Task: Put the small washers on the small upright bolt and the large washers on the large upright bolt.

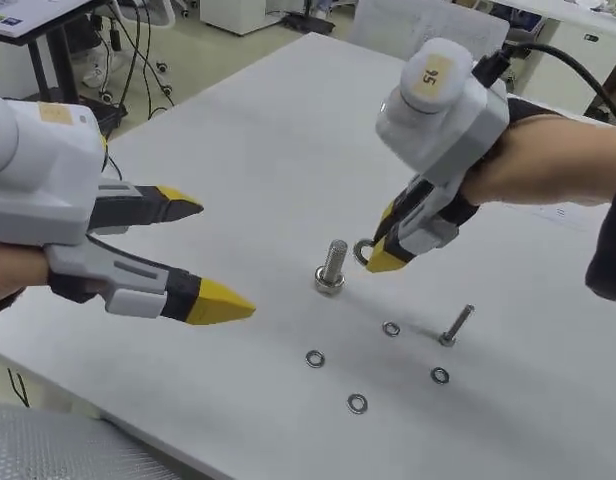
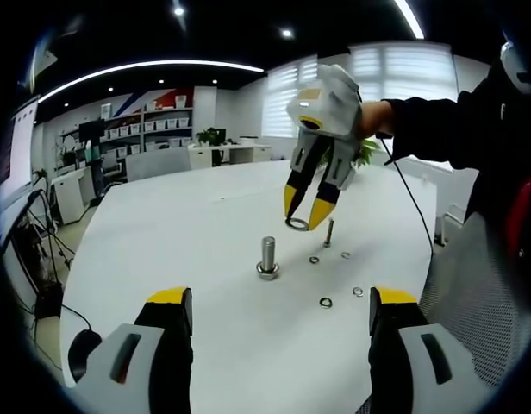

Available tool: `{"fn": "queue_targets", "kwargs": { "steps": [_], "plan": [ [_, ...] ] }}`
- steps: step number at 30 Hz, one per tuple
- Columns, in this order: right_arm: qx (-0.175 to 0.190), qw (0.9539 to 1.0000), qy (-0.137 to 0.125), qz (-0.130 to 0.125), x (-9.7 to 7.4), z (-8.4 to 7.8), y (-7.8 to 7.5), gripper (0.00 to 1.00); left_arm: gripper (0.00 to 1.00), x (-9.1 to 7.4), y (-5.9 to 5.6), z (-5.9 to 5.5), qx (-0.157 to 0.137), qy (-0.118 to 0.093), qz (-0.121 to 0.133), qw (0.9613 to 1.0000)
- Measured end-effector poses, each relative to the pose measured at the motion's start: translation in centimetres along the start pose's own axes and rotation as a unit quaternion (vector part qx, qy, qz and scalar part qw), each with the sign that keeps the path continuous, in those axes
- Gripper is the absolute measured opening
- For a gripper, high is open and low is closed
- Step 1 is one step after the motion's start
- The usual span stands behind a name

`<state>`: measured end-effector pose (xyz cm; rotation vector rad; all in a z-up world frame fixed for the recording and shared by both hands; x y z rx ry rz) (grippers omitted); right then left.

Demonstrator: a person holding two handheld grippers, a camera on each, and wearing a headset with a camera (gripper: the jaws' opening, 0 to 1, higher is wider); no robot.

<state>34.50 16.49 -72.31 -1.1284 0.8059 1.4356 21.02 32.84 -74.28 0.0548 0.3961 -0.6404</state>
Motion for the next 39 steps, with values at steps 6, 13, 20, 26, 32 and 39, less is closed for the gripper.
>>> {"fn": "queue_targets", "kwargs": {
  "steps": [6,13,20,26,32,39],
  "plan": [
    [-0.005,1.0,-0.002,-0.002,0.0,1.2,-0.8,0.23,0.85,-0.1,0.4,0.0,0.002,-0.001,-0.002,1.0],
    [-0.01,0.9999,0.002,0.004,0.7,2.2,-1.5,0.23,0.85,0.0,1.0,-0.2,0.0,0.0,-0.005,1.0],
    [-0.018,0.9997,0.01,0.013,1.5,2.7,-2.3,0.23,0.84,0.2,1.1,-0.3,-0.001,0.002,-0.009,1.0],
    [-0.02,0.9993,0.02,0.022,2.1,2.6,-2.2,0.23,0.85,0.4,1.4,-0.3,-0.002,0.0,-0.01,1.0],
    [-0.017,0.9991,0.028,0.028,2.7,2.4,-2.6,0.23,0.85,0.7,1.4,-0.2,-0.002,-0.002,-0.011,0.9999],
    [-0.017,0.9989,0.031,0.032,3.0,2.3,-2.8,0.23,0.85,1.0,1.2,-0.4,-0.002,0.001,-0.015,0.9999]
  ]
}}
Point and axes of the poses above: the centre of the closed fingertips' face, and the gripper's own axes: x roughly forward along the fingers, y roughly to its left, z roughly out of its top, the point moved 7 cm from there along -x, roughly backward along the fingers
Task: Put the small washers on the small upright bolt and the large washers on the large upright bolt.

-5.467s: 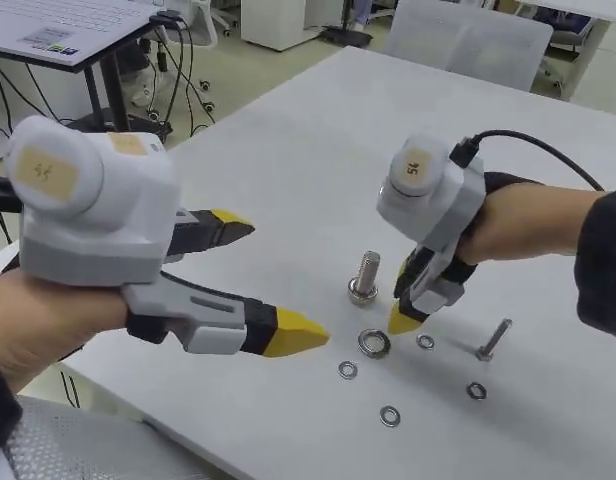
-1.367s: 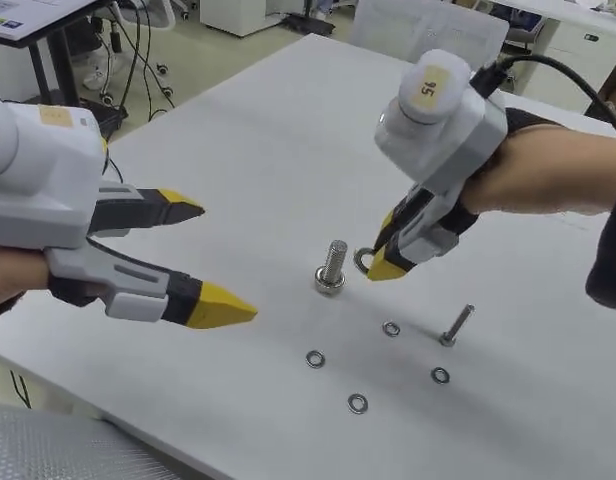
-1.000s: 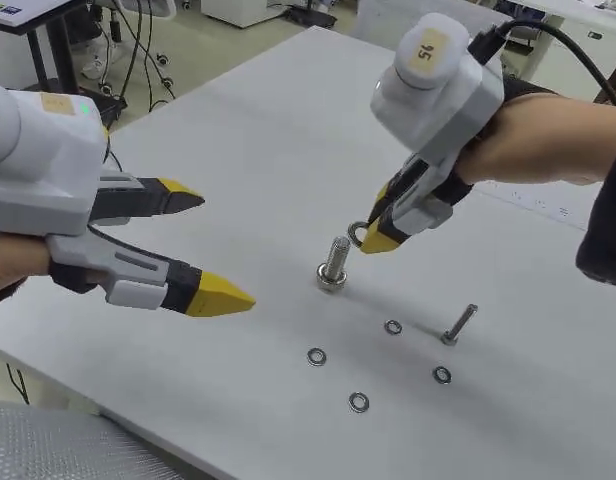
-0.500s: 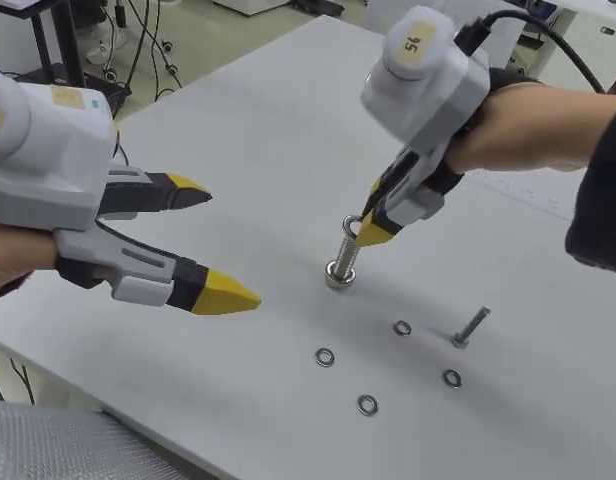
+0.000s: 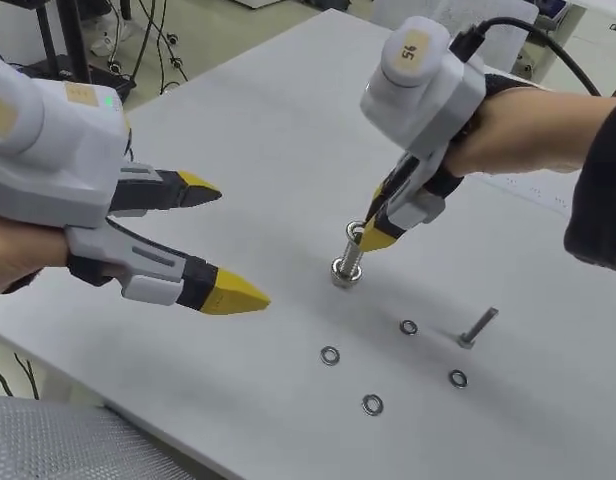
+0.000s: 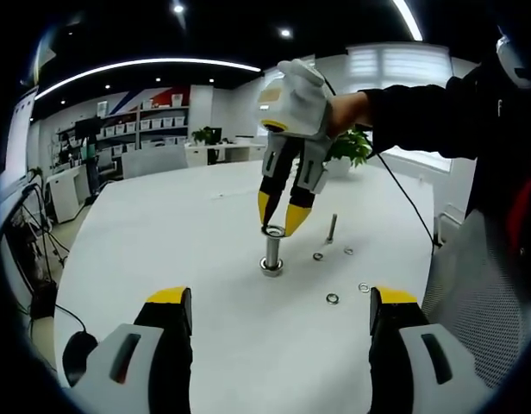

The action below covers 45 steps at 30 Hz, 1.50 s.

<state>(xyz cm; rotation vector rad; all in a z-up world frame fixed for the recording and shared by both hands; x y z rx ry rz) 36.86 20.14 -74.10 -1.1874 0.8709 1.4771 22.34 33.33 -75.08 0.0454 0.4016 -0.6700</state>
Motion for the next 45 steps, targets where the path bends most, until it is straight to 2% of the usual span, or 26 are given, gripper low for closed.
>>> {"fn": "queue_targets", "kwargs": {
  "steps": [7,27,45],
  "plan": [
    [0.001,1.0,0.004,0.003,0.5,0.0,-0.6,0.23,0.85,0.2,0.1,0.2,0.001,-0.001,-0.001,1.0],
    [0.006,0.9999,0.01,0.012,1.7,-0.5,-0.3,0.23,0.84,0.4,0.3,-0.1,0.001,0.003,-0.004,1.0],
    [0.014,0.9997,0.014,0.016,4.0,-1.2,-0.2,0.23,0.83,0.5,0.2,-0.3,0.002,0.005,-0.005,1.0]
  ]
}}
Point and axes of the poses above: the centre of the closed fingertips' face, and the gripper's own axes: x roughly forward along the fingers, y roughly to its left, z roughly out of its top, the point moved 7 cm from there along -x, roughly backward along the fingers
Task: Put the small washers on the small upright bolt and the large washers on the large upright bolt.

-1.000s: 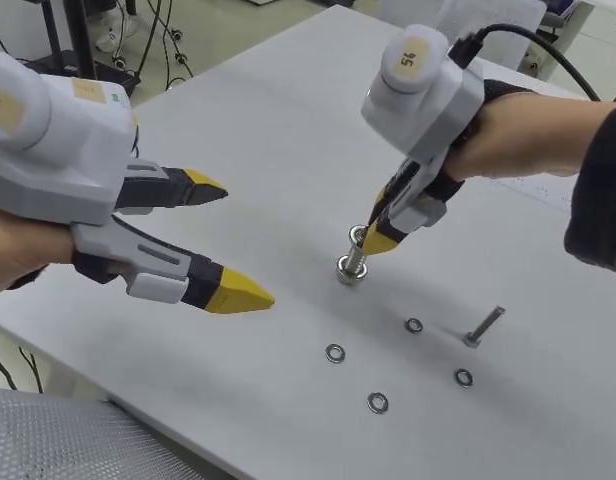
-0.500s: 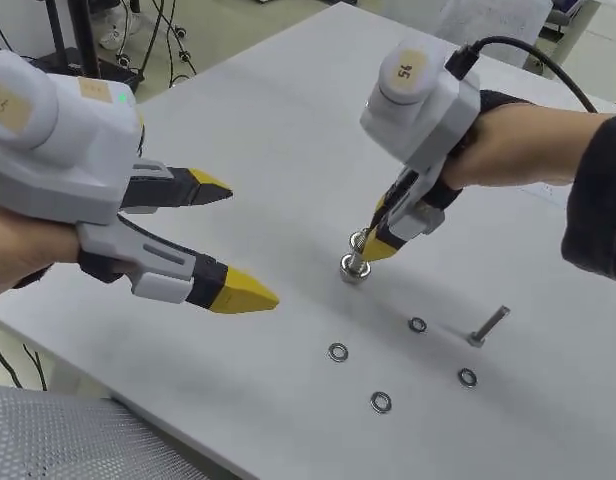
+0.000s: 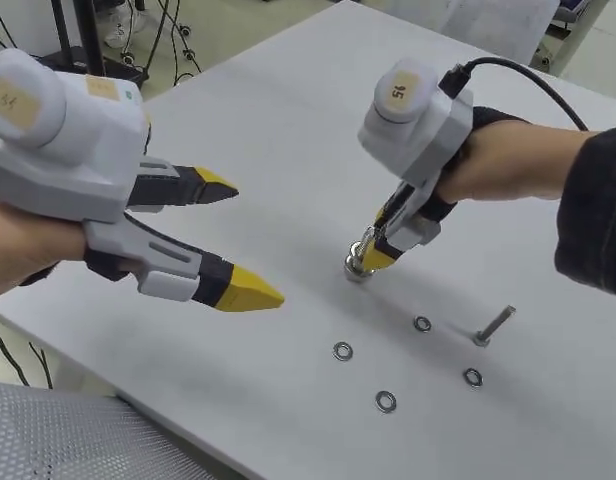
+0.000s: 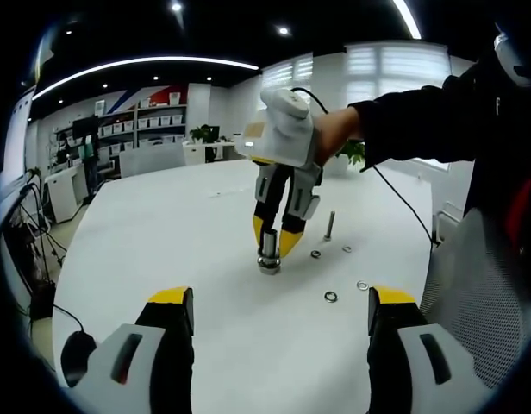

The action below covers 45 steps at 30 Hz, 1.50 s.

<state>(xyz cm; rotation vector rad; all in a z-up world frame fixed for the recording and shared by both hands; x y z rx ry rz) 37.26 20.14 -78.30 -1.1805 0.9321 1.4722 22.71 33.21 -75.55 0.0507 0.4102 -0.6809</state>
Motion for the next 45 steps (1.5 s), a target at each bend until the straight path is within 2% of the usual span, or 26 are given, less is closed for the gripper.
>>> {"fn": "queue_targets", "kwargs": {
  "steps": [21,30,36,45],
  "plan": [
    [0.008,0.9999,-0.006,0.0,1.1,-0.4,0.1,0.24,0.83,0.1,-0.3,-0.2,-0.003,0.002,-0.002,1.0],
    [-0.003,1.0,-0.006,-0.003,1.0,-0.4,0.2,0.24,0.83,0.2,-0.5,0.0,-0.001,0.004,-0.005,1.0],
    [0.004,0.9998,-0.018,-0.005,0.7,-0.3,0.0,0.26,0.83,0.1,-0.6,0.1,-0.001,0.004,-0.005,1.0],
    [0.011,0.9997,-0.019,-0.009,-0.1,-1.0,0.1,0.26,0.82,0.1,-0.9,0.2,0.002,0.004,-0.008,1.0]
  ]
}}
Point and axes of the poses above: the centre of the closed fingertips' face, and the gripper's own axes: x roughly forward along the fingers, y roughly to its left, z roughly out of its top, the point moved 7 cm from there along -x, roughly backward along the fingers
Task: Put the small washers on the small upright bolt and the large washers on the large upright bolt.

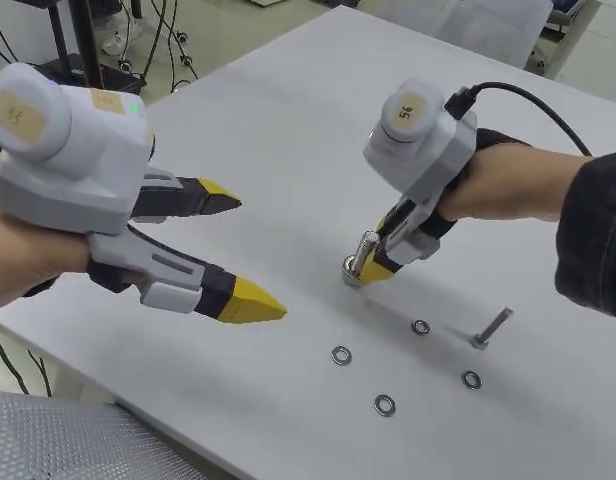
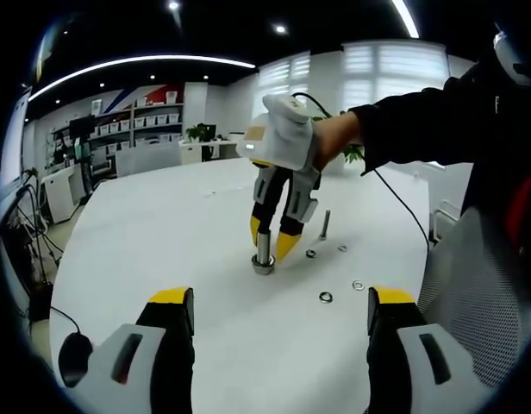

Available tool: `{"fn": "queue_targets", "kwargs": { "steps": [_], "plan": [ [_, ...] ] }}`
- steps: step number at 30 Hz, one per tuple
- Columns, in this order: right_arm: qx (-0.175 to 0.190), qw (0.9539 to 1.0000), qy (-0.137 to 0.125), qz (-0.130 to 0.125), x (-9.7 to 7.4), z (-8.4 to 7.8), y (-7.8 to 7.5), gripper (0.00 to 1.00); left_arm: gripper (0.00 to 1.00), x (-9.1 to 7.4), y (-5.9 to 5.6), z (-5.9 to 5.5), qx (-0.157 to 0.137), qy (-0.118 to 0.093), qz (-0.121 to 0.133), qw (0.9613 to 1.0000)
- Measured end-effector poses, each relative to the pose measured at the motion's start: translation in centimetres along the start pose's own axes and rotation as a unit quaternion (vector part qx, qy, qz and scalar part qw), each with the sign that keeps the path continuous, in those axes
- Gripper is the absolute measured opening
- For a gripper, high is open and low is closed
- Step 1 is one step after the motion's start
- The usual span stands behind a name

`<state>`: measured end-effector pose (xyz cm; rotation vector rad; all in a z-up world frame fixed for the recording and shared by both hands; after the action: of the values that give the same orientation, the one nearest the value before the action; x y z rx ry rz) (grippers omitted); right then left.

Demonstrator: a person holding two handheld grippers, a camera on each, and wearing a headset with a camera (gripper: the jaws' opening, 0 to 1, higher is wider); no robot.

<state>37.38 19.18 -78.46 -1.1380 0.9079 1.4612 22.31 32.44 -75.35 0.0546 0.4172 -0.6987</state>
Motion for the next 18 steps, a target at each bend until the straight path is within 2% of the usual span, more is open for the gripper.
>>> {"fn": "queue_targets", "kwargs": {
  "steps": [8,18],
  "plan": [
    [0.006,1.0,-0.003,-0.001,-0.7,-0.7,0.2,0.26,0.82,0.1,-0.3,0.3,0.004,-0.001,-0.004,1.0],
    [0.022,0.9997,0.002,-0.008,-1.8,-2.7,0.6,0.26,0.82,0.6,-0.9,0.7,0.013,0.002,-0.017,0.9998]
  ]
}}
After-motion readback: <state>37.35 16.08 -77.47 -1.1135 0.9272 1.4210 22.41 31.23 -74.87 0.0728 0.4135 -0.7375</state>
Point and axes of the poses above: the centre of the closed fingertips' face, and the gripper's own axes: x roughly forward along the fingers, y roughly to its left, z roughly out of its top, the point moved 7 cm from there along -x, roughly backward along the fingers
